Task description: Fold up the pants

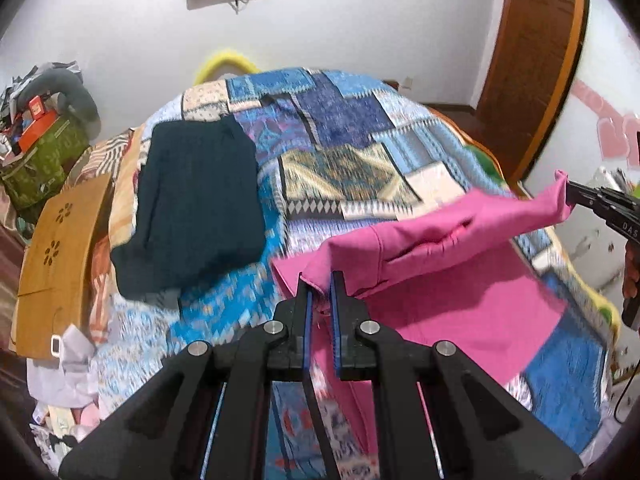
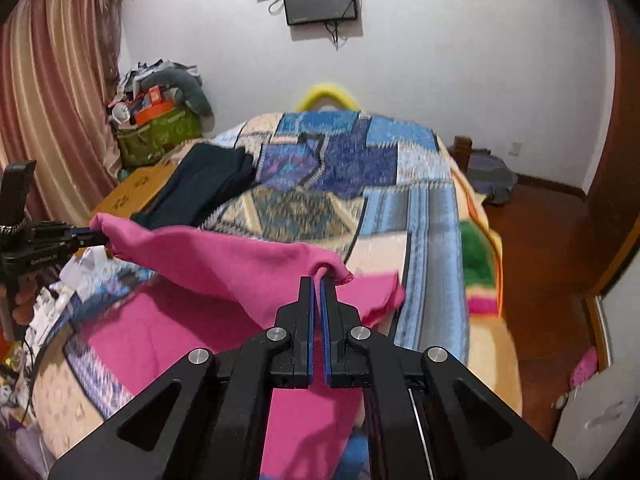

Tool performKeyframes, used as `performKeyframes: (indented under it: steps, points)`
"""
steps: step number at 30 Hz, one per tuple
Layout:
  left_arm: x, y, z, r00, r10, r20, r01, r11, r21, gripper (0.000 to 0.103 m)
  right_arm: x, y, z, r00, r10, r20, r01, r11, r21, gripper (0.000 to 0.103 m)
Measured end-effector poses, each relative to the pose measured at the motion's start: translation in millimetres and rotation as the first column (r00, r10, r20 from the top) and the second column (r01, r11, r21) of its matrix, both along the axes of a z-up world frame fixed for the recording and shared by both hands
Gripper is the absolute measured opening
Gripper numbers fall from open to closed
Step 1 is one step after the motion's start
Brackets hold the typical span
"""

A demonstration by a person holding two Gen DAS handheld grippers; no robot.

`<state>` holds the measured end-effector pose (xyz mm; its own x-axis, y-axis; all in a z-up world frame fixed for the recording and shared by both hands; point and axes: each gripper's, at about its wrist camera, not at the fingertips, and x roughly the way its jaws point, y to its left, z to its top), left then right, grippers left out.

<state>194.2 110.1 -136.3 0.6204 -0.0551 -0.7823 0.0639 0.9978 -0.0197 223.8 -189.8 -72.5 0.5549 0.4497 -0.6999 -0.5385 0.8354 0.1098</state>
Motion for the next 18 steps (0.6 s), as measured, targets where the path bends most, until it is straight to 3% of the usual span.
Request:
performKeyframes:
  steps: [6, 15, 18]
  points:
    - [-25.4, -15.1, -31.9, 0.998, -0.013, -0.064, 0.014, 1.000, 0.018, 0.009, -26.0, -11.3, -29.1, 0.998, -0.026, -0.051, 0.025, 0.999, -0.031, 0.003]
    - [-53.1, -13.8, -46.8, 0.994, -0.001, -0.112, 0.002, 1.000, 0.006, 0.009, -58.5, -28.6, -58.0, 0.990, -0.070, -0.123, 0.065, 0.997, -0.045, 0.007]
    - [-61.0, -11.7, -38.1, 0.995, 0.008, -0.098, -0.006, 1.000, 0.026, 0.019, -65.0, -32.2, -54.7, 0.990, -0.072, -0.125, 0.066, 0.996, -0.055, 0.007]
